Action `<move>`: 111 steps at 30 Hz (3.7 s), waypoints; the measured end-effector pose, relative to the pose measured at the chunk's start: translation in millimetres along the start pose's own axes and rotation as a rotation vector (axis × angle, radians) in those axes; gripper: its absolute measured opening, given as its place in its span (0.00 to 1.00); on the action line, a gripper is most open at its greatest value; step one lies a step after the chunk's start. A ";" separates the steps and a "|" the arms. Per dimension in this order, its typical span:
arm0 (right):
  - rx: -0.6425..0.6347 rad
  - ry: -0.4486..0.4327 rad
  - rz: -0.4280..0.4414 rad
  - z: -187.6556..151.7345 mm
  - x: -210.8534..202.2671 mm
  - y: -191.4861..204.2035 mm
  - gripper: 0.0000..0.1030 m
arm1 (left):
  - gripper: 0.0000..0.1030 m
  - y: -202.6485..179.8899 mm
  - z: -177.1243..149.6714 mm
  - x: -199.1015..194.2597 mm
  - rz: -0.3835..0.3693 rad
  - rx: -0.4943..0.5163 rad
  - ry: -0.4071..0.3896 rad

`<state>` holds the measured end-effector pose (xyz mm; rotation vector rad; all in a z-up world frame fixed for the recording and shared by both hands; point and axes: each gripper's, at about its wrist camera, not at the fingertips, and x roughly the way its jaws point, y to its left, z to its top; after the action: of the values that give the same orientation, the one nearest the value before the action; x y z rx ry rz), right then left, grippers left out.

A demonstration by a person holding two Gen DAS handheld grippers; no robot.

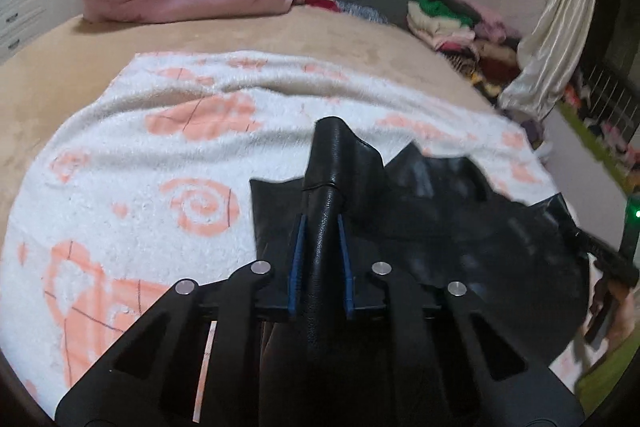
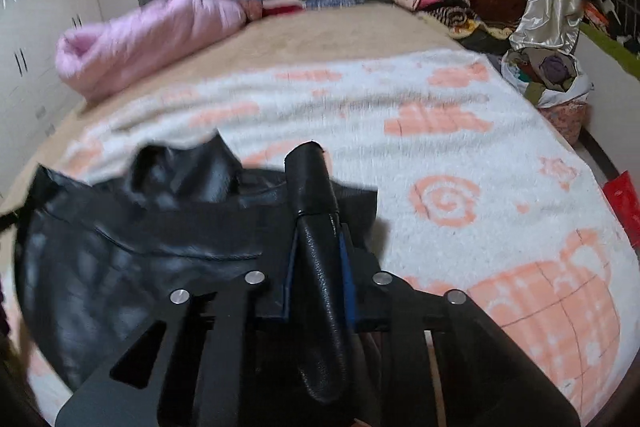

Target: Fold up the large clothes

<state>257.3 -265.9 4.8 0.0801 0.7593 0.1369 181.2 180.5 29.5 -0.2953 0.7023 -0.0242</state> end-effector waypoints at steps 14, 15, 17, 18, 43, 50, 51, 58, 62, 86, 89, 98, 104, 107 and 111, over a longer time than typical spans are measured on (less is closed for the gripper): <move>0.072 -0.086 0.019 32.2 15.8 -10.1 0.15 | 0.05 6.2 28.9 31.4 0.016 0.012 0.014; 0.069 -0.080 0.009 30.0 18.7 -9.5 0.15 | 0.05 6.6 26.7 36.1 0.024 0.017 0.023; 0.082 -0.061 0.000 26.9 27.5 -12.1 0.15 | 0.06 7.5 23.6 43.7 0.040 0.029 0.036; 0.086 -0.053 -0.004 24.5 29.9 -12.2 0.15 | 0.06 8.0 22.6 45.1 0.045 0.032 0.039; 0.254 0.079 -0.037 -3.8 41.6 -36.6 0.78 | 0.42 25.5 6.1 55.4 0.102 -0.033 0.112; 0.203 0.024 -0.044 0.1 18.7 -18.6 0.92 | 0.69 30.2 5.0 45.4 0.102 -0.061 0.127; 0.195 0.018 -0.048 0.8 15.3 -15.0 0.93 | 0.71 30.4 4.8 44.5 0.098 -0.065 0.129; 0.132 -0.019 0.075 -1.7 -11.8 35.0 0.93 | 0.80 33.1 0.8 26.7 0.072 -0.083 0.138; 0.039 0.004 0.169 -8.2 -19.9 83.3 0.93 | 0.91 40.5 -3.6 18.1 0.030 -0.126 0.152; -0.159 0.189 0.139 -93.8 8.8 191.6 0.70 | 0.91 46.2 -22.1 53.4 -0.098 -0.166 0.261; -0.165 0.174 0.137 -98.8 9.9 191.8 0.70 | 0.89 43.9 -22.5 53.2 -0.096 -0.163 0.252; -0.084 0.125 0.212 -69.3 -8.7 182.9 0.46 | 0.34 27.6 -19.4 46.2 -0.142 -0.129 0.242; -0.056 0.099 0.153 -11.8 18.4 179.5 0.31 | 0.26 23.3 -12.2 31.9 -0.171 -0.121 0.213; -0.054 0.119 0.104 3.7 46.5 183.3 0.29 | 0.25 22.0 -8.6 27.1 -0.190 -0.117 0.202; -0.025 0.246 0.047 -3.8 97.7 176.6 0.29 | 0.23 21.2 -6.9 25.8 -0.205 -0.122 0.201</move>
<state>308.0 -76.4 -42.9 0.0577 1.0017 0.2033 194.9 195.9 2.3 -0.4862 0.8722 -0.2088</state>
